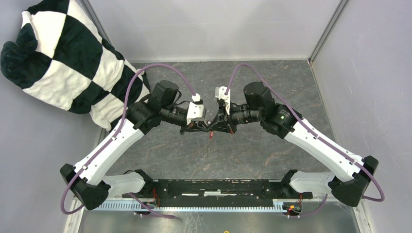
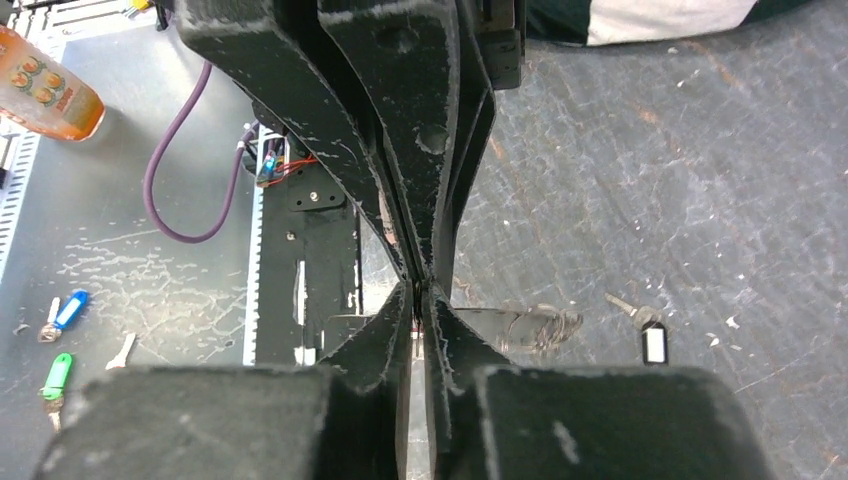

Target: Put the keys on the keyring

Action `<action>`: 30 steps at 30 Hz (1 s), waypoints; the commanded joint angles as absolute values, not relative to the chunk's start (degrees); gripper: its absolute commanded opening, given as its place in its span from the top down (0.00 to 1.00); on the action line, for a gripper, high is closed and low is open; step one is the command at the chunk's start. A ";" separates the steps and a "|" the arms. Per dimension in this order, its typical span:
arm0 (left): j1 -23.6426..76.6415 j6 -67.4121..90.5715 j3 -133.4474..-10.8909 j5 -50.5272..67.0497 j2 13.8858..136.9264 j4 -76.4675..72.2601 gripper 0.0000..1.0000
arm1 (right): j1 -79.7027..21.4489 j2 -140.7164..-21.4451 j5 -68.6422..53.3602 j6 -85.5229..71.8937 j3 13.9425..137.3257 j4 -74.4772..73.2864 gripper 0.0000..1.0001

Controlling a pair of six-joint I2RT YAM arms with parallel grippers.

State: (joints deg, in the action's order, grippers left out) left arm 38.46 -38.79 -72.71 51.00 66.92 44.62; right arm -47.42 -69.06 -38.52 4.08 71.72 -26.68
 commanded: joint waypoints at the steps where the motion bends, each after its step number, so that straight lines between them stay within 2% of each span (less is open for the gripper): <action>1: 38.85 -40.54 -74.40 50.96 66.01 43.71 0.98 | -47.45 -66.12 -38.27 1.76 74.57 -20.63 0.81; 4: 38.85 -37.52 -73.93 51.07 65.77 42.04 0.98 | -46.01 -63.06 -36.27 0.12 72.98 -18.33 0.65; 6: 38.85 -33.89 -72.67 50.93 64.88 38.98 0.98 | -44.67 -60.78 -35.30 -2.14 70.63 -16.36 0.59; 15: 38.77 -14.65 -66.26 47.32 58.40 15.34 0.98 | -43.25 -51.02 -32.56 -13.42 55.43 -2.62 0.45; 19: 38.76 -8.51 -65.51 42.60 57.62 8.97 0.98 | -43.31 -47.88 -32.08 -17.39 49.35 6.73 0.41; 23: 38.76 -5.73 -64.91 42.12 57.36 6.57 0.98 | -43.33 -48.65 -30.67 -17.12 48.74 9.26 0.36; 30: 38.81 -4.11 -64.13 42.07 57.08 6.15 0.98 | -43.32 -49.72 -27.60 -16.82 48.35 14.36 0.39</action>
State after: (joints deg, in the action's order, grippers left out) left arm 38.50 -8.10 -64.29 43.33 58.28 10.94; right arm -43.44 -49.34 -30.09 -15.81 48.25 7.40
